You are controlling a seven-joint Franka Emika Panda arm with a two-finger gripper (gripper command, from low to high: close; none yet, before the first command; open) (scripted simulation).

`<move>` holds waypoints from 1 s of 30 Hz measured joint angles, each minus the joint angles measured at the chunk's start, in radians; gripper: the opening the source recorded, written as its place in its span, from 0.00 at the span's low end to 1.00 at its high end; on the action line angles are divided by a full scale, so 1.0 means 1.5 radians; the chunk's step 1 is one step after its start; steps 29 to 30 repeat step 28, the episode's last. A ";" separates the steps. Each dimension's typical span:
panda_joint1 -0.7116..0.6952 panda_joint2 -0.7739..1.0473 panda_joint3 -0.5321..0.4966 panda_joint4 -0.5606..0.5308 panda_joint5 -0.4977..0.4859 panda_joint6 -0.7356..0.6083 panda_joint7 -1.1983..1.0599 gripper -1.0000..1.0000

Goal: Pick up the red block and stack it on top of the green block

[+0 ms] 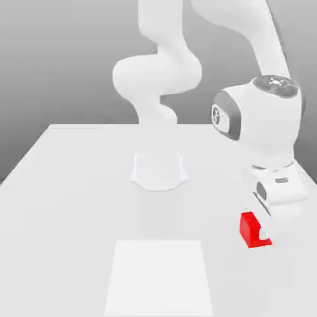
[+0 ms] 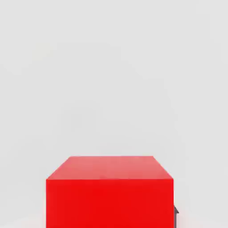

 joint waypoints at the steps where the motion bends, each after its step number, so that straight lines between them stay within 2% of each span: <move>1: 0.033 -0.016 0.008 -0.014 0.003 -0.001 -0.013 0.00; 8: 0.193 -0.121 0.122 -0.110 0.000 -0.006 -0.087 0.00; 12: 0.198 -0.063 0.147 -0.120 -0.045 0.061 -0.066 0.00; 15: 0.191 0.008 0.139 -0.119 -0.113 0.128 -0.019 0.00; 16: 0.195 0.032 0.128 -0.118 -0.141 0.149 0.001 1.00; 22: 0.197 0.043 0.122 -0.118 -0.155 0.161 0.011 1.00; 28: 0.228 -0.066 0.119 -0.121 -0.053 0.060 -0.060 1.00; 30: 0.228 -0.066 0.119 -0.121 -0.053 0.060 -0.060 1.00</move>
